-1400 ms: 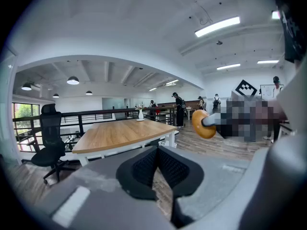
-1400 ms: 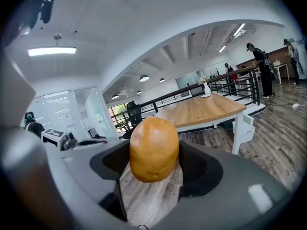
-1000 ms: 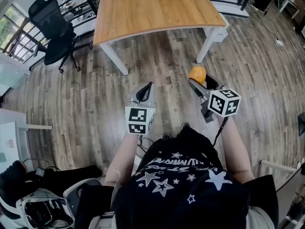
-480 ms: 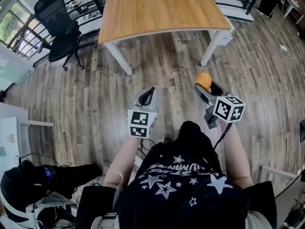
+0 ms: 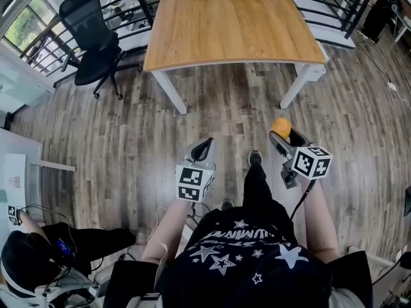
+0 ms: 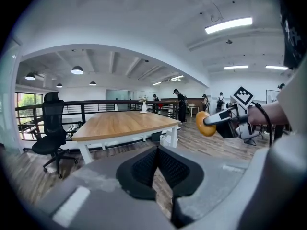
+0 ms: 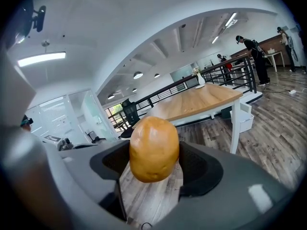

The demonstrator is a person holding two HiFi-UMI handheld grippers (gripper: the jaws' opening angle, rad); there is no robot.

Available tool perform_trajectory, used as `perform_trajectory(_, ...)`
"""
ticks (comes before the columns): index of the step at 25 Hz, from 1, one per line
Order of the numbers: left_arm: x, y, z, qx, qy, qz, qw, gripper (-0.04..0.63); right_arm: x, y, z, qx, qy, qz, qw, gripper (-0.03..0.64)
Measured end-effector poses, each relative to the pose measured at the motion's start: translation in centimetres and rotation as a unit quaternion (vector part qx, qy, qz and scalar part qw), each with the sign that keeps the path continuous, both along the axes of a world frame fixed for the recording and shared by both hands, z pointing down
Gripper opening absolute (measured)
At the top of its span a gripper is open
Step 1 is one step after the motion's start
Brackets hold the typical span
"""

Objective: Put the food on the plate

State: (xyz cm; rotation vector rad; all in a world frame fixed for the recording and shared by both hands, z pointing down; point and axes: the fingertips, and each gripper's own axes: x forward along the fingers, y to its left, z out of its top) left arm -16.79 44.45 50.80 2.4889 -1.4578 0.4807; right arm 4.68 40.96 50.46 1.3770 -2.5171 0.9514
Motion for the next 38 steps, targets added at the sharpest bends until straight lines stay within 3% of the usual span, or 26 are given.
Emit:
perform_trajectory(8, -0.9, -9.3, 0.1, -0.011, -0.006, -0.048, 0.9988, -0.002, 1.4, -12.2, -0.5, 0.002, -0.014, -0.001, 1.000, 0.327)
perform_trajectory(20, 2.6, -22.4, -0.7, -0.022, -0.009, -0.084, 0.9962, -0.002, 5.7, -27.7, -0.9, -0.005, -0.015, -0.020, 1.000, 0.327)
perform_trajectory(30, 5.6, -30.1, -1.4, -0.019, -0.019, -0.103, 0.9943, -0.002, 9.5, -36.4, -1.0, -0.008, -0.028, -0.031, 0.999, 0.327)
perform_trajectory(38, 8.2, -33.3, -1.6, -0.011, 0.012, -0.107, 0.9941, -0.002, 12.5, -40.0, -0.9, -0.010, -0.027, -0.027, 0.999, 0.327)
